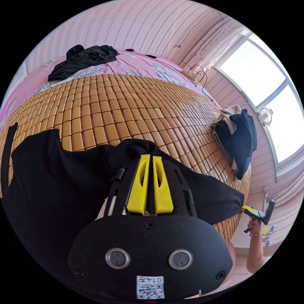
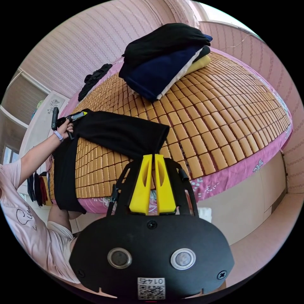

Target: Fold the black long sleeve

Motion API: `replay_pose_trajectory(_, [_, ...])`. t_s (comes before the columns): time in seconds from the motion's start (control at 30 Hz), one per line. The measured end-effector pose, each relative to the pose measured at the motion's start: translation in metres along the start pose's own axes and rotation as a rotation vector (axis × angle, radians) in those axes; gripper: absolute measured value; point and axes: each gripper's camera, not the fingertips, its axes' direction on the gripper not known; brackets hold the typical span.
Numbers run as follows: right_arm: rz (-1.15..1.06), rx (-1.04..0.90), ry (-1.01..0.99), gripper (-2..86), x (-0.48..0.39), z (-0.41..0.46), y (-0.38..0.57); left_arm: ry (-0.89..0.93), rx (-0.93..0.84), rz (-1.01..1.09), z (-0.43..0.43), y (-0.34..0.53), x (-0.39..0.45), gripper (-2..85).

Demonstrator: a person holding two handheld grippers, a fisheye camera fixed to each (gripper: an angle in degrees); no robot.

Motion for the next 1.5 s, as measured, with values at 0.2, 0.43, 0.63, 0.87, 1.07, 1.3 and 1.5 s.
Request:
replay_pose_trajectory(0.2, [0.013, -0.002, -0.017, 4.3, -0.01, 0.043, 0.001, 0.049, 0.012, -0.073, -0.034, 0.011, -0.003, 2.2])
replay_pose_trajectory(0.43, [-0.014, 0.007, 0.071, 7.4, -0.038, 0.088, 0.007, 0.097, 0.012, 0.041, -0.123, 0.05, 0.007, 7.8])
replay_pose_trajectory(0.63, [-0.157, 0.039, 0.161, 8.0, -0.103, 0.116, 0.006, -0.036, 0.063, 0.166, -0.276, 0.184, -0.009, 6.7])
replay_pose_trajectory(0.87, [-0.598, -0.064, -0.225, 7.6, -0.31, 0.245, -0.073, -0.265, -0.047, -0.083, -0.395, 0.364, -0.068, 6.5])
replay_pose_trajectory(1.07, [-0.994, -0.135, -0.383, 8.2, -0.584, 0.38, -0.106, -0.259, -0.095, -0.13, -0.417, 0.432, -0.062, 7.3])
replay_pose_trajectory(1.3, [-1.057, -0.188, -0.174, 10.3, -0.79, 0.54, -0.105, -0.268, -0.025, -0.086, -0.453, 0.474, -0.041, 6.8])
replay_pose_trajectory(1.5, [-0.956, -0.164, 0.034, 3.7, -0.818, 0.648, -0.103, -0.192, 0.004, -0.093, -0.491, 0.497, -0.039, 6.4])
